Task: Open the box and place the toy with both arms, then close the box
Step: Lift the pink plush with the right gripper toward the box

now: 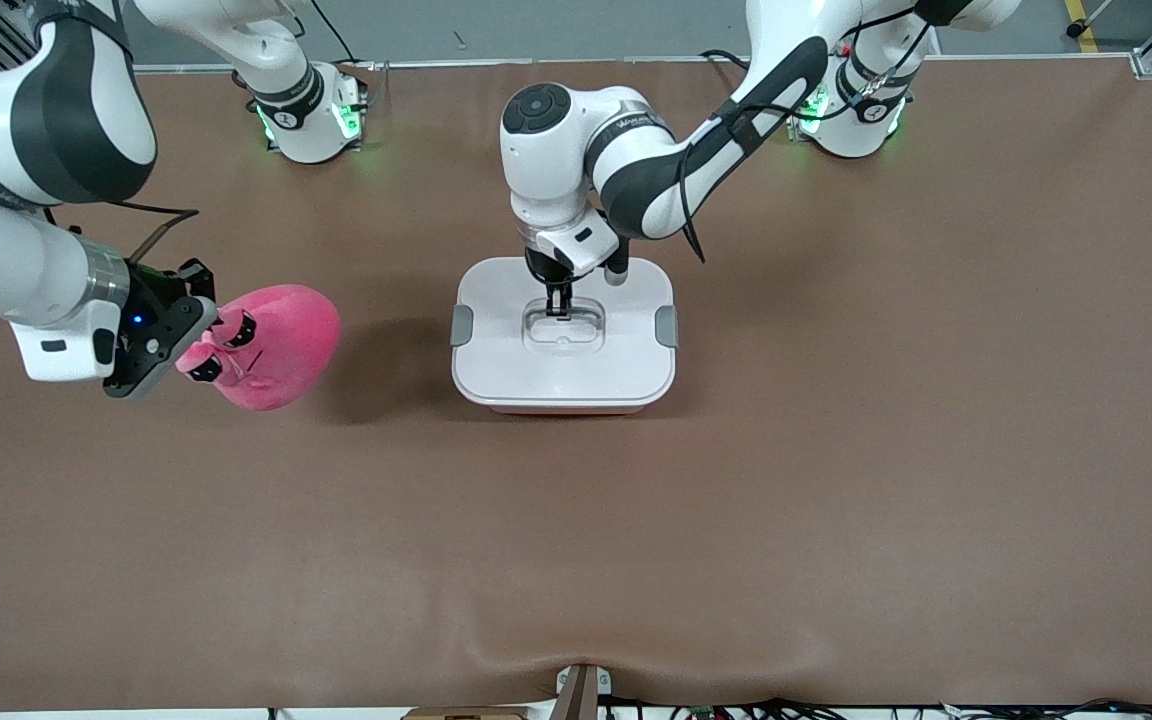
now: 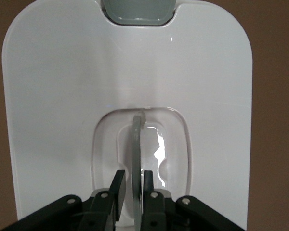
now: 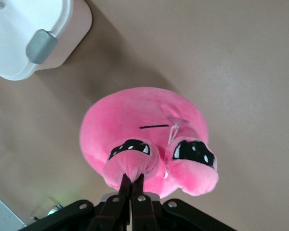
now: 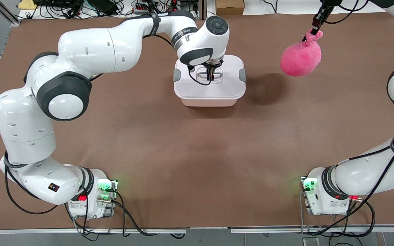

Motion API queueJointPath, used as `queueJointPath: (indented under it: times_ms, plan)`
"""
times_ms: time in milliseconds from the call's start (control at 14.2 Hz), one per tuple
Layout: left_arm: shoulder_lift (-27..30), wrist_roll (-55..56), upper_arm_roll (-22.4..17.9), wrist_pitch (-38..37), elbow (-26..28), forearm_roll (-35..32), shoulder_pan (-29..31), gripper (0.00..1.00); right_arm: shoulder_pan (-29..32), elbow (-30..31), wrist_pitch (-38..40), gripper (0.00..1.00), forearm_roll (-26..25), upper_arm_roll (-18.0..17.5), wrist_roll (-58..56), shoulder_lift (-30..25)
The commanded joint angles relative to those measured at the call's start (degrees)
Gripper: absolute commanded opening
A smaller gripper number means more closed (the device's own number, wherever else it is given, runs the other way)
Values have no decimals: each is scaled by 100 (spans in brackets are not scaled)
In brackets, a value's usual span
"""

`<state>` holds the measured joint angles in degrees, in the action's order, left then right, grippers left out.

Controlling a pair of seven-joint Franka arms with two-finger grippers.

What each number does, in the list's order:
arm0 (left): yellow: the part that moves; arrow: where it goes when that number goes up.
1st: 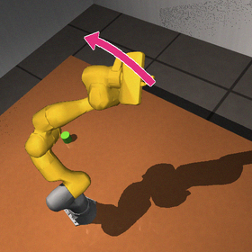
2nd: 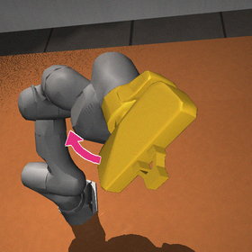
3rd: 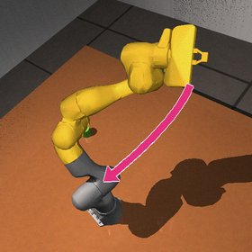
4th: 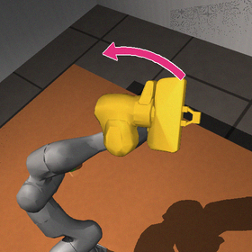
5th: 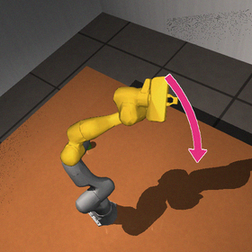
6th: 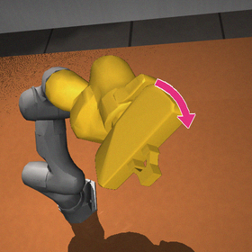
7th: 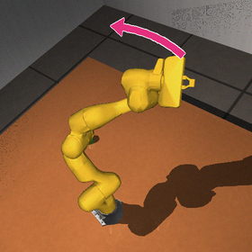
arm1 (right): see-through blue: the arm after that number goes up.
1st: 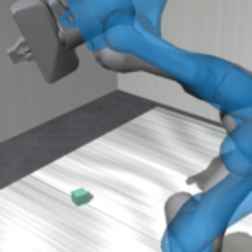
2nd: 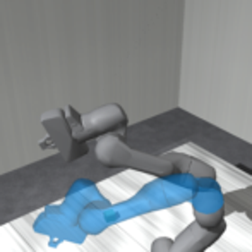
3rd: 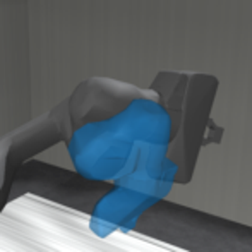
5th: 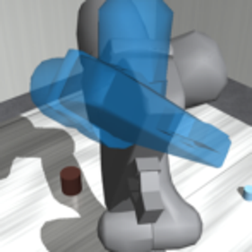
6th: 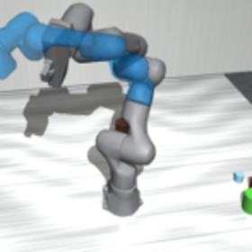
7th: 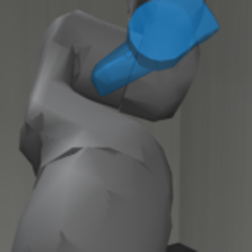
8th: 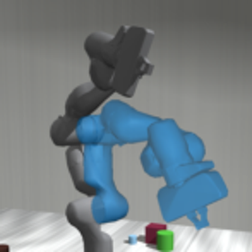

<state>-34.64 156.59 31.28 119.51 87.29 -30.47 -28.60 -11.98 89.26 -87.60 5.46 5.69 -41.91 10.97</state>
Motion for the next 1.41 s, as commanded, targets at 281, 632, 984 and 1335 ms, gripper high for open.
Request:
queueJointPath:
  times_ms: [281, 632, 984, 1335]
  plan:
    - [-43, 425, 36, 20, -98, -205, -5, 0, -111, 136, 102, 0, 69, 19, -555, -324]
    - [-8, 408, 36, 11, -98, -205, 21, 0, -190, -92, 155, 0, 61, 19, -992, -341]
    - [106, 399, 36, -59, -107, -213, 39, 0, -260, -303, 322, 0, 70, -42, -1091, -350]
    - [448, 408, 62, -401, -81, -108, 48, 0, -533, -347, 323, 0, 140, -42, -1074, -447]
